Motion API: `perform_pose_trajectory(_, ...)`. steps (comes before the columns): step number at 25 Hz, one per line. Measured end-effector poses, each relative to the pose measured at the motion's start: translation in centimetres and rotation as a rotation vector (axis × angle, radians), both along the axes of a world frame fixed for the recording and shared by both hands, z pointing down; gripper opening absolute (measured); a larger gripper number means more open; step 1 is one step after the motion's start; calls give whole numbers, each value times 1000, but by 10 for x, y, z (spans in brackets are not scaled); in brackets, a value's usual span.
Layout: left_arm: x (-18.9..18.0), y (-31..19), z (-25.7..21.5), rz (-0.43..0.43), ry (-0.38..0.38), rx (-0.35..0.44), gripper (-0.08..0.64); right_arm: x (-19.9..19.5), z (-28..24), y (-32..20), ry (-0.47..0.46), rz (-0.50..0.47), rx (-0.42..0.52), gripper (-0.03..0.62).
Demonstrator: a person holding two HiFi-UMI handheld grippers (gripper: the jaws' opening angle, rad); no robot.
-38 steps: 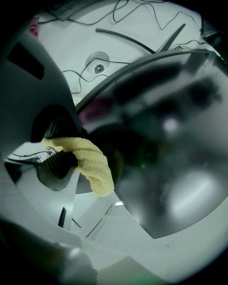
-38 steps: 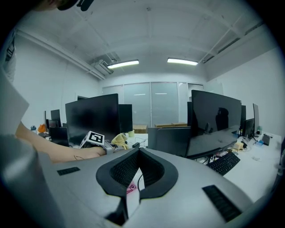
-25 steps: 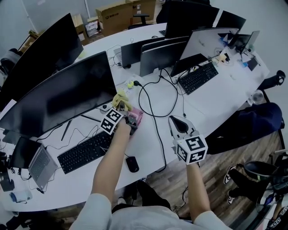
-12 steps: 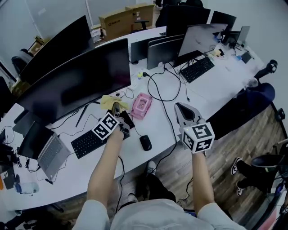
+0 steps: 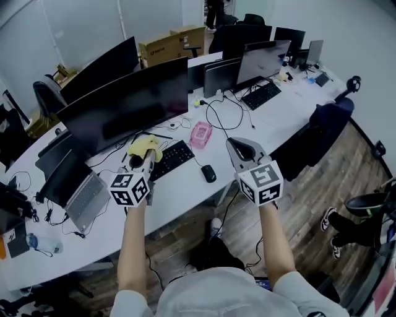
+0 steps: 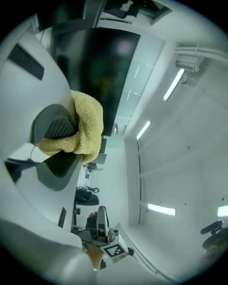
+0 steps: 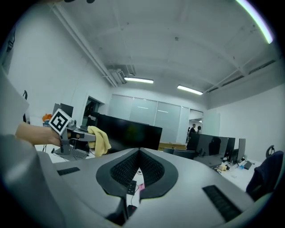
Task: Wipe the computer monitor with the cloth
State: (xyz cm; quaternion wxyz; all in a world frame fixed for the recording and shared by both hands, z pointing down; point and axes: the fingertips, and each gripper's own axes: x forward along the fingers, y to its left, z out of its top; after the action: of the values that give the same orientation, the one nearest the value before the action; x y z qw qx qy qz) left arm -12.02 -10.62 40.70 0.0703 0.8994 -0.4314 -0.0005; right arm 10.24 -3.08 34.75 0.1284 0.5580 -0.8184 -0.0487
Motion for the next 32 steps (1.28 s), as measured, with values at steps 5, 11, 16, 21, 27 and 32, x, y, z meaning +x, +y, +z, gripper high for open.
perform_pose_trajectory(5,-15,88,-41,74,-151,139,55,-38,-16,64,26,-26,31,28)
perform_pose_trajectory(11,-26,166,-78,100,-215,260,55,-70,-28,119,68,-43,67,28)
perform_pose_trajectory(16,-24,209,-99,122,-245,351,55,-91,-32,154,80,-72,85,28)
perform_pose_trajectory(21,-19,236,-102,145,-242,384,55,-101,-32,175,79,-76,86,28)
perform_pose_trajectory(27,-21,248,-102,151,-241,390,55,-107,-33,183,102,-83,90,28)
perform_pose_trajectory(32,-20,252,-108,154,-251,404,55,-107,-34,185,113,-85,94,28)
